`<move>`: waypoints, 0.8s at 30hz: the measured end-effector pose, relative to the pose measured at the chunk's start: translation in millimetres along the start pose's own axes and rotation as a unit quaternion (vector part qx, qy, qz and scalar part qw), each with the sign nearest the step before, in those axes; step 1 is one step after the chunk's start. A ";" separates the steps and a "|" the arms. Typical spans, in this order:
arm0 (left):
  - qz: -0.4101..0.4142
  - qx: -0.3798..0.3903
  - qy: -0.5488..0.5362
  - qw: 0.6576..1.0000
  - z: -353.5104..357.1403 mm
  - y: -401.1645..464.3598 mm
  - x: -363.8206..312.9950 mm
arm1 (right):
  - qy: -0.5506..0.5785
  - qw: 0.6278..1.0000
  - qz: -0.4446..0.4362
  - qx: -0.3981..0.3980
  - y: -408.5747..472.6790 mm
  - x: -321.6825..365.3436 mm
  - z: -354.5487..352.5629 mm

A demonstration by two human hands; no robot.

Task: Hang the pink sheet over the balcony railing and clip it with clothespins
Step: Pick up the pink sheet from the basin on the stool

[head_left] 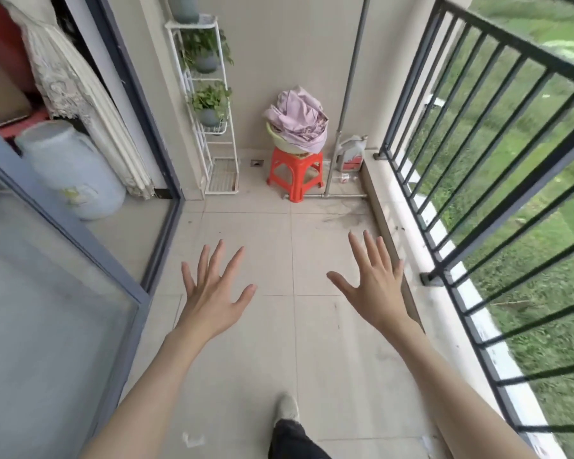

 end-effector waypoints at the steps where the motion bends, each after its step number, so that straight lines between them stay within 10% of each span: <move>1: 0.008 -0.008 0.002 1.000 -3.5 29.4 -3.6 | 0.006 1.000 -0.002 -0.006 28.6 -0.6 -2.1; 24: 0.050 0.048 -0.018 0.997 9.0 564.9 53.9 | 0.021 0.999 0.031 -0.002 539.6 26.8 72.4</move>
Point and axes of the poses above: each hand's wrist, its own y-axis towards the middle knuckle, its own z-axis out of the palm, x = y × z, the point moved 2 cm from there along y, towards the middle knuckle, and after that the axes turned 1 degree about -z, right-handed, at the moved point
